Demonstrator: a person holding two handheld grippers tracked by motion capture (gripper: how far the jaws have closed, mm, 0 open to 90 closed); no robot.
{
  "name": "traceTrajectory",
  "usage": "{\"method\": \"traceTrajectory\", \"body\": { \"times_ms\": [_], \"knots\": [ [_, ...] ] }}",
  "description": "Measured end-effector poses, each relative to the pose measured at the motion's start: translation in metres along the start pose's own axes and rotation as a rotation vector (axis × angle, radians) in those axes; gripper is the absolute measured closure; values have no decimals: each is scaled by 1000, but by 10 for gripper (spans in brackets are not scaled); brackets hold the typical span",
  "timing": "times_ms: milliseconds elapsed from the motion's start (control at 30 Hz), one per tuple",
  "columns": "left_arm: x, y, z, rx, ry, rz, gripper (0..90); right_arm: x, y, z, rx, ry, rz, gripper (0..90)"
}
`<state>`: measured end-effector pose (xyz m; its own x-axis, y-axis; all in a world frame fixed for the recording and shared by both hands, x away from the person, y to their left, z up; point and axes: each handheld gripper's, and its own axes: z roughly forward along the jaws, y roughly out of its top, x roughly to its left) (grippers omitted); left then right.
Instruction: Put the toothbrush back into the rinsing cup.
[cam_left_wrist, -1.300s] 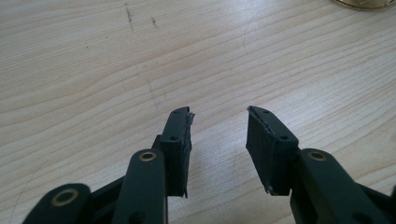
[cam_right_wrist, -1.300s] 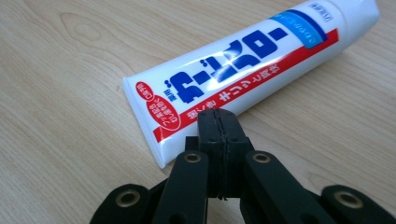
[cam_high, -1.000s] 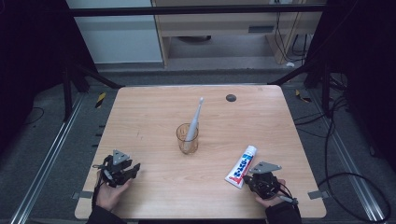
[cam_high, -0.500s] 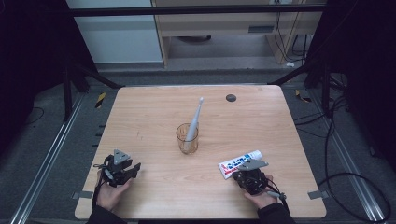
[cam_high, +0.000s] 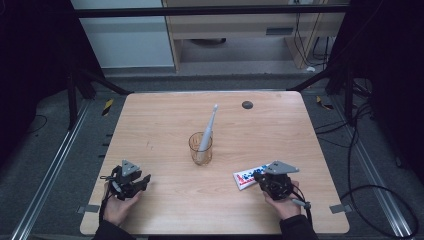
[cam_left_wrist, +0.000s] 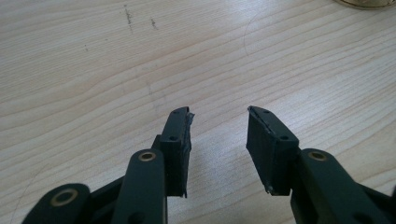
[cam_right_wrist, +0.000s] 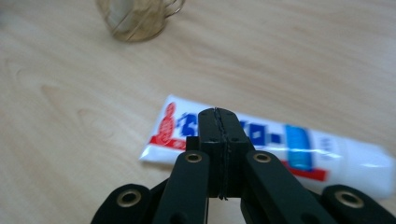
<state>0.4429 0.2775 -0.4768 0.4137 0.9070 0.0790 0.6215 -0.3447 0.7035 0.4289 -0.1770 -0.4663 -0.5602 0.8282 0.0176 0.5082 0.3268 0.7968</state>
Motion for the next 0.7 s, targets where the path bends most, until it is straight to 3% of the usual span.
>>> {"method": "traceTrajectory", "body": {
  "times_ms": [233,433,700],
  "knots": [
    [0,1,1,0,2,0,589,-32,10,-4,-49,-92,62,900],
    [0,1,0,-6,2,-2,587,-54,12,10,-23,-127,122,900],
    [0,1,0,-12,5,-1,588,-75,8,24,19,-179,148,900]
  ]
}}
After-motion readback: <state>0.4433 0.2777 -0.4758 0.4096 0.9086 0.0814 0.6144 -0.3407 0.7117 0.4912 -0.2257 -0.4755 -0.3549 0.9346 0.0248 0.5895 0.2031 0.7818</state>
